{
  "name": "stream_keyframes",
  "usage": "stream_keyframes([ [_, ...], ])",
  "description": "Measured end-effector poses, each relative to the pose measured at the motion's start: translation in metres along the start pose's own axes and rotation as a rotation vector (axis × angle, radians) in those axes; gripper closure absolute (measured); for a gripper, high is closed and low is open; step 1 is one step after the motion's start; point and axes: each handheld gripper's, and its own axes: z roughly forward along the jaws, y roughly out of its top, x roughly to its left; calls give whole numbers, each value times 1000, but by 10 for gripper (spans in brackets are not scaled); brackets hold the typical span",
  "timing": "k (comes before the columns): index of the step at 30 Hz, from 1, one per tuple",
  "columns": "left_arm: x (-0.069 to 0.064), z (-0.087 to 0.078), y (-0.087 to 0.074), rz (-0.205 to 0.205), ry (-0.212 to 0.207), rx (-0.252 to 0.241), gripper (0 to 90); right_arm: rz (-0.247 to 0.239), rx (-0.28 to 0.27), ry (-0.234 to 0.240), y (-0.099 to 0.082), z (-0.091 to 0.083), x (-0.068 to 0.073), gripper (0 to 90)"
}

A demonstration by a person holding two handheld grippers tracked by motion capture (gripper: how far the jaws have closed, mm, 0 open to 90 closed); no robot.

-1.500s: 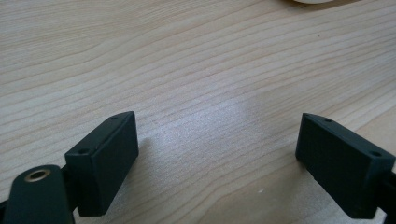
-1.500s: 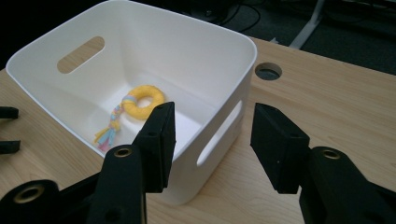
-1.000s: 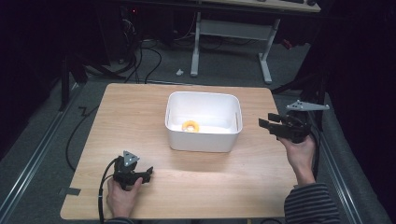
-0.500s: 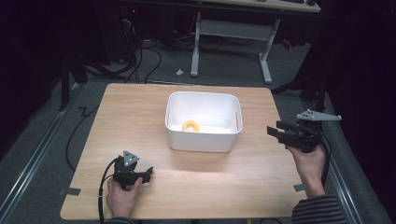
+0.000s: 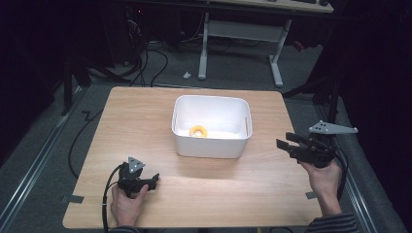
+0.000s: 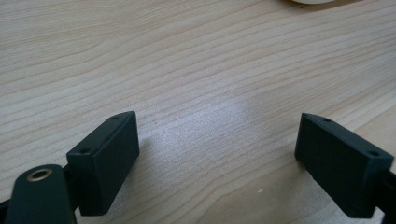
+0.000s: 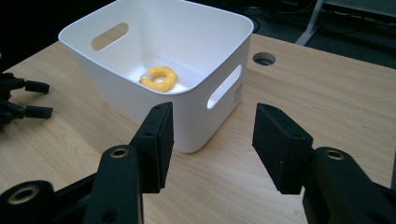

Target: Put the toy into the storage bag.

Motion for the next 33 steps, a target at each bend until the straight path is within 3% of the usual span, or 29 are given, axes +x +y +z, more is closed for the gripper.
stream_keyframes([
  [3, 0, 0, 0, 0, 0, 0, 142, 8, -1, 27, -7, 3, 2, 486],
  [8, 0, 0, 0, -1, 1, -2, 142, 4, 27, 24, -20, 12, 5, 488],
  [33, -1, 0, 0, -2, 5, -1, 144, 64, 42, 67, -58, 29, 3, 479],
])
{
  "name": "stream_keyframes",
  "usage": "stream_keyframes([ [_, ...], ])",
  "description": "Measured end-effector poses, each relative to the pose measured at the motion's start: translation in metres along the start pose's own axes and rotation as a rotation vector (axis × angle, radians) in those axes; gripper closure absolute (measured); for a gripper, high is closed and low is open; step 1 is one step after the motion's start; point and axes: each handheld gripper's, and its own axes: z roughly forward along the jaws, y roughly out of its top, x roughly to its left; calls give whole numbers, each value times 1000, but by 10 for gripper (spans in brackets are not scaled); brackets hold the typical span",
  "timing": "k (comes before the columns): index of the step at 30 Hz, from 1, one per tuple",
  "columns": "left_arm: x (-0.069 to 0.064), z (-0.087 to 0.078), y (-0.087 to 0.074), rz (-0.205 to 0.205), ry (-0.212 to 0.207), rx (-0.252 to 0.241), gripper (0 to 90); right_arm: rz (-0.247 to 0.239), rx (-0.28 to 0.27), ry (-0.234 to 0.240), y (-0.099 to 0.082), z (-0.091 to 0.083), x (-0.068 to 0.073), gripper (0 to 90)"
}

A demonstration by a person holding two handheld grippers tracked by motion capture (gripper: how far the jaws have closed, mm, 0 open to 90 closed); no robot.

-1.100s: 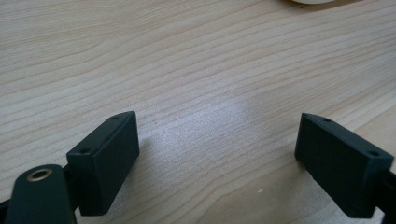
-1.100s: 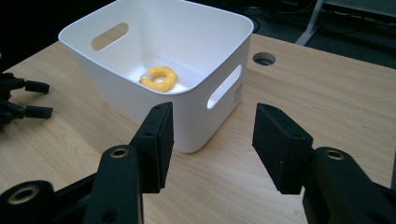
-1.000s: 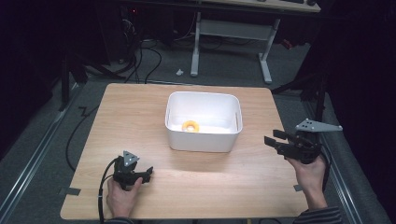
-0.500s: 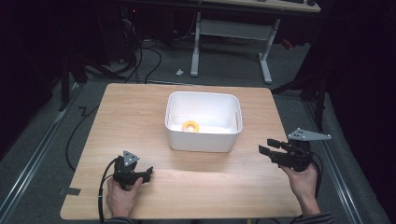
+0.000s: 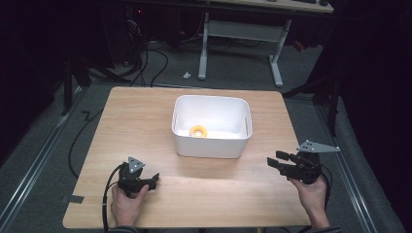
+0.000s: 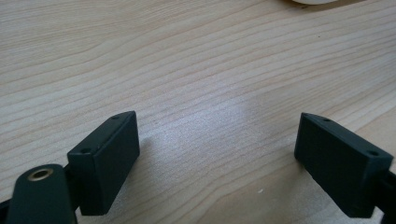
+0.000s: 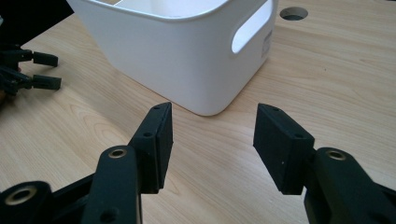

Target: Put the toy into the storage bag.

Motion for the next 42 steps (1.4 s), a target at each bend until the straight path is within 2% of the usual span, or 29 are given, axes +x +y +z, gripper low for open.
stream_keyframes([
  [8, -1, 0, 0, -2, 2, -1, 148, 26, 3, -5, -11, -1, -6, 479],
  [21, -1, 0, 0, -2, 2, -2, 148, 56, 6, -2, -23, 8, -10, 475],
  [42, -1, 0, 0, -2, 2, -2, 148, 68, 28, -6, -36, 27, -14, 467],
])
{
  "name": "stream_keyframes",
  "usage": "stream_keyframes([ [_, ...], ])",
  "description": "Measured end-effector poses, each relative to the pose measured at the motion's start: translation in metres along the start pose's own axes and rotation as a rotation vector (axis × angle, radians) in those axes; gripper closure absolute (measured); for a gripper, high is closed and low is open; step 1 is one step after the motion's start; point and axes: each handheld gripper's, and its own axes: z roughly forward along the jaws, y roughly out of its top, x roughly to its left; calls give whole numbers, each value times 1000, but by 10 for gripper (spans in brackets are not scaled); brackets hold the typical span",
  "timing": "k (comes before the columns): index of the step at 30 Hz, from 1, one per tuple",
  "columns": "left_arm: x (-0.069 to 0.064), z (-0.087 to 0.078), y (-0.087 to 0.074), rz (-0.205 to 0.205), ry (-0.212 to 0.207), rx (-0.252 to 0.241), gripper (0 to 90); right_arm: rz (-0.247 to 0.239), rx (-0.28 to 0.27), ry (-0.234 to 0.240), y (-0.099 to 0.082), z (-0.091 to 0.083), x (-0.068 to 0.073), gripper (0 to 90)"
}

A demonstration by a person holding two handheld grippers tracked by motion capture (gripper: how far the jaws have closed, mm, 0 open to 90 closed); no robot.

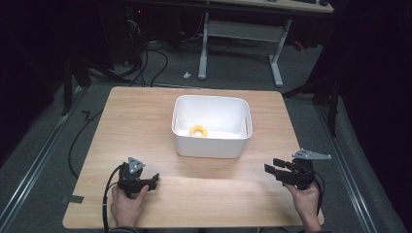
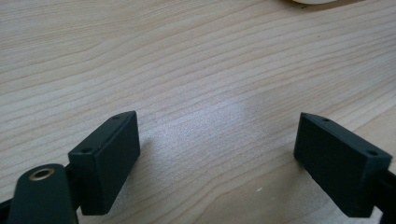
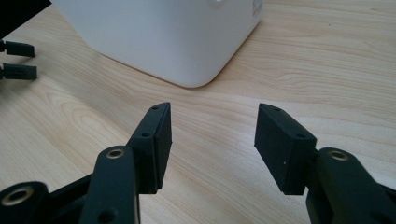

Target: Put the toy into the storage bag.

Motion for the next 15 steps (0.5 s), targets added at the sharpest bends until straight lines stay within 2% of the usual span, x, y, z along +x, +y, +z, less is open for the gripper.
stream_keyframes([
  [7, 0, 0, 0, 0, 0, 0, 148, 23, 13, 7, -3, 10, 0, 460],
  [15, 0, 0, 0, -1, 0, 0, 148, 13, 21, 20, -4, 21, 6, 459],
])
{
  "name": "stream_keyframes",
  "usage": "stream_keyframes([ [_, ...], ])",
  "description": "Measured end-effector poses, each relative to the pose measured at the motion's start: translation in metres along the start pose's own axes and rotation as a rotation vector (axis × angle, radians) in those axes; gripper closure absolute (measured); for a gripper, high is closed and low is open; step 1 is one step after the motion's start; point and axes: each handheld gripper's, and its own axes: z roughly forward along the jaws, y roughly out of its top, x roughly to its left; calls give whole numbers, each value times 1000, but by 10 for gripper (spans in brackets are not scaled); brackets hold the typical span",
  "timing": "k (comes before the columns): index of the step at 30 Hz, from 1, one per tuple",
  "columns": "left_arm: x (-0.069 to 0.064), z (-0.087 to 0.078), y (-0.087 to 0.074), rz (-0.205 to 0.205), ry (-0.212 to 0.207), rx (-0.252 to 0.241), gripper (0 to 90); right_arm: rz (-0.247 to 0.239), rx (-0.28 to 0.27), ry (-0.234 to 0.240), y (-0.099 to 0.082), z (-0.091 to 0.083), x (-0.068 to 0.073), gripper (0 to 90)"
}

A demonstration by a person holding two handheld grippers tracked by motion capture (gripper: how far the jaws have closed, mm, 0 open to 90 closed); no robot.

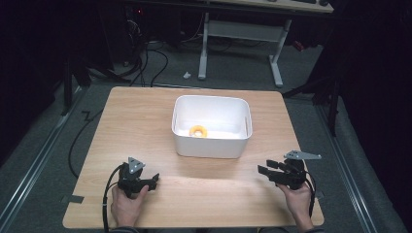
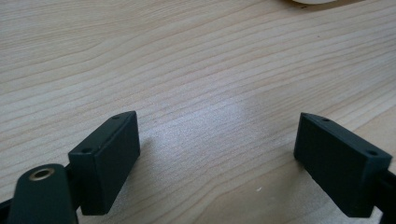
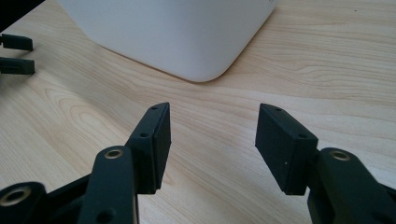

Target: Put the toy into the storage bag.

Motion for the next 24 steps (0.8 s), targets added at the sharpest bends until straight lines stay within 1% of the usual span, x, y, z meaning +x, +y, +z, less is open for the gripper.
stream_keyframes([
  [2, 0, 0, 0, 0, 0, 0, 148, -6, -1, 2, 0, 1, 0, 459],
  [3, 0, 0, 0, 0, 0, 0, 148, 1, 1, 4, 0, 2, 1, 459],
  [7, 0, 0, 0, 0, 0, 0, 148, 5, 9, 4, -1, 7, 1, 459],
  [19, 0, 0, 0, 1, -1, 0, 148, 3, 10, 9, -3, 19, 6, 458],
  [20, 0, 0, 0, 1, -1, 0, 148, 0, 15, 4, -4, 22, 7, 458],
  [24, 0, 0, 0, 1, -1, 0, 148, -3, 20, -6, -5, 25, 7, 456],
])
